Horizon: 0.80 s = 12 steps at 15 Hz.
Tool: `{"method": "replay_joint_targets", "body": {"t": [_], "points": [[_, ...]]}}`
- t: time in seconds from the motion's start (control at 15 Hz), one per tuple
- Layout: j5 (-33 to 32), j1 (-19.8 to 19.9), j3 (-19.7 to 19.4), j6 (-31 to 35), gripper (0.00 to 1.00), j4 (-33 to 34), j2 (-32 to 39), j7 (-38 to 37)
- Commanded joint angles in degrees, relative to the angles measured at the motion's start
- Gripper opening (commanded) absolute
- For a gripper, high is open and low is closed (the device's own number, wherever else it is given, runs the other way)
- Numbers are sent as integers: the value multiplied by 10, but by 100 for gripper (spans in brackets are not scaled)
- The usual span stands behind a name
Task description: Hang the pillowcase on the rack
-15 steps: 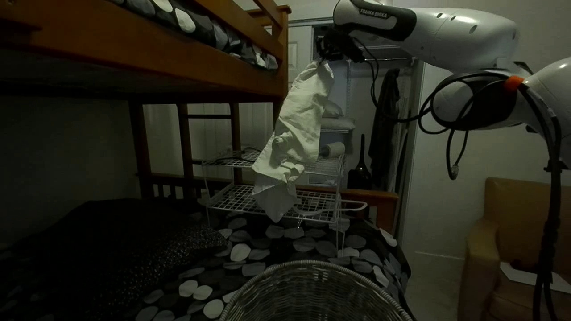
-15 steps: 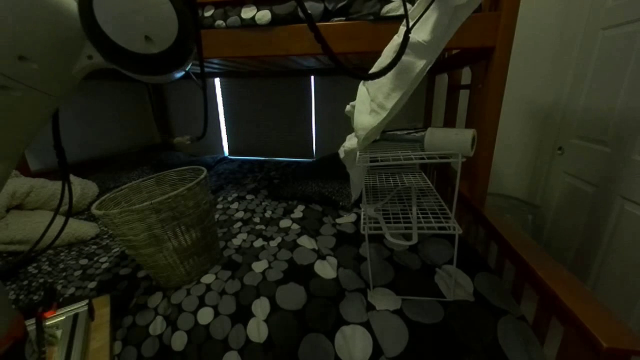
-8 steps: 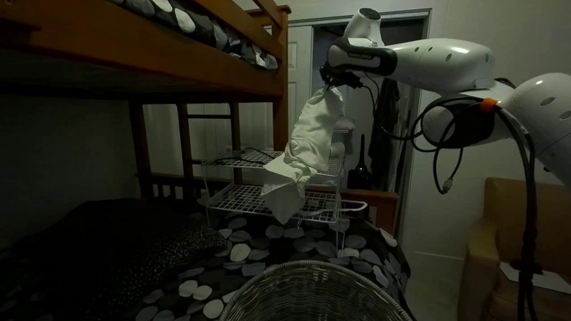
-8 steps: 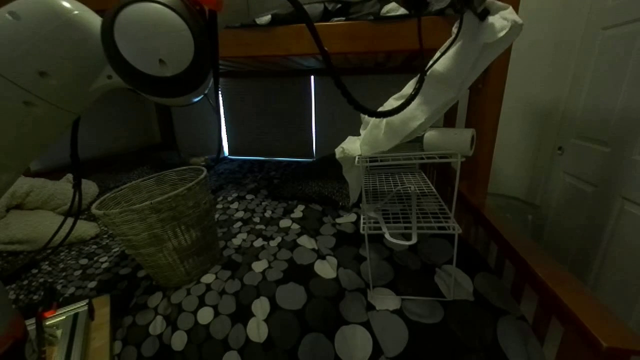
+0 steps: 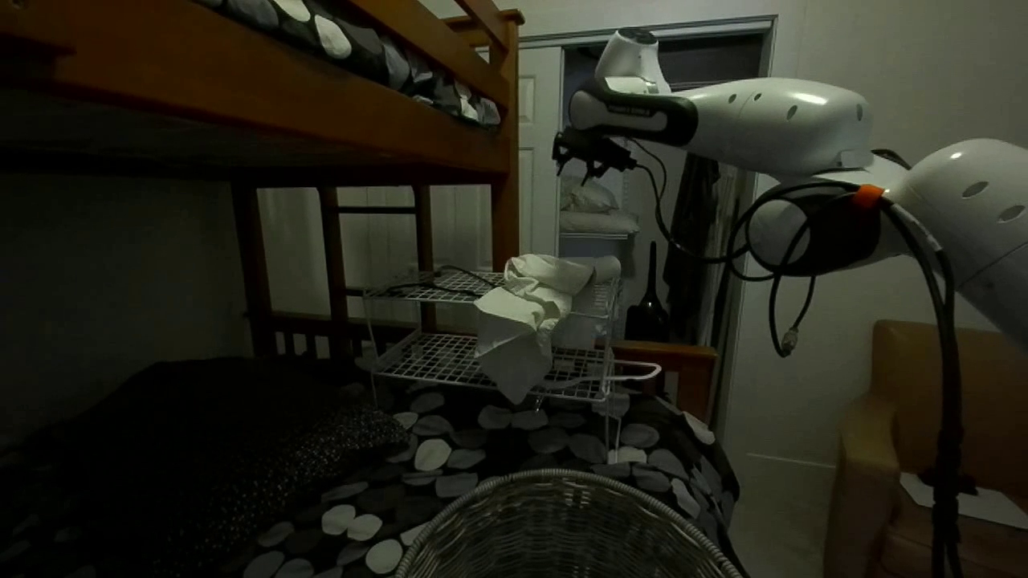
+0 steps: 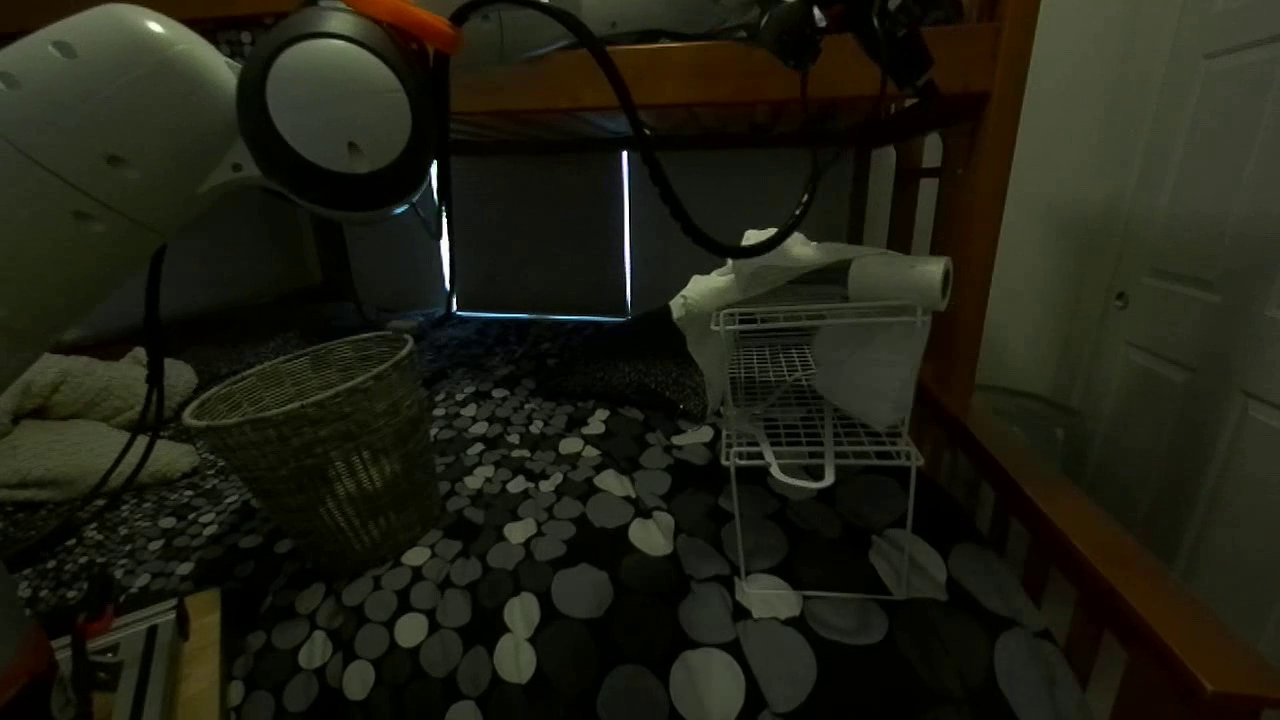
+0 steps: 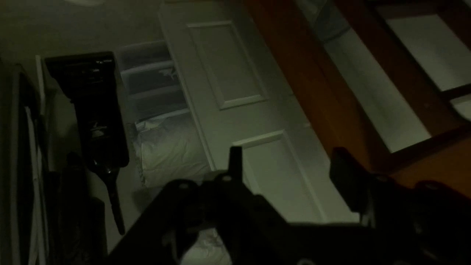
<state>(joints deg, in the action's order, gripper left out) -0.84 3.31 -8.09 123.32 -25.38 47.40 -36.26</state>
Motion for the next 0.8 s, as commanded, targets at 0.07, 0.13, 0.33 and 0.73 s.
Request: {"method": "replay_joint_targets", "body": {"t": [0.07,0.13,0.33,0.73], "points": [[37,-15,61,-155,100,-20,-90,76],[48,-11,73,-190,100,-20,-109,94],[100,18,108,-284,100,-22,-152,155],[152,40,123,-387,100,-12,-181,203]]}}
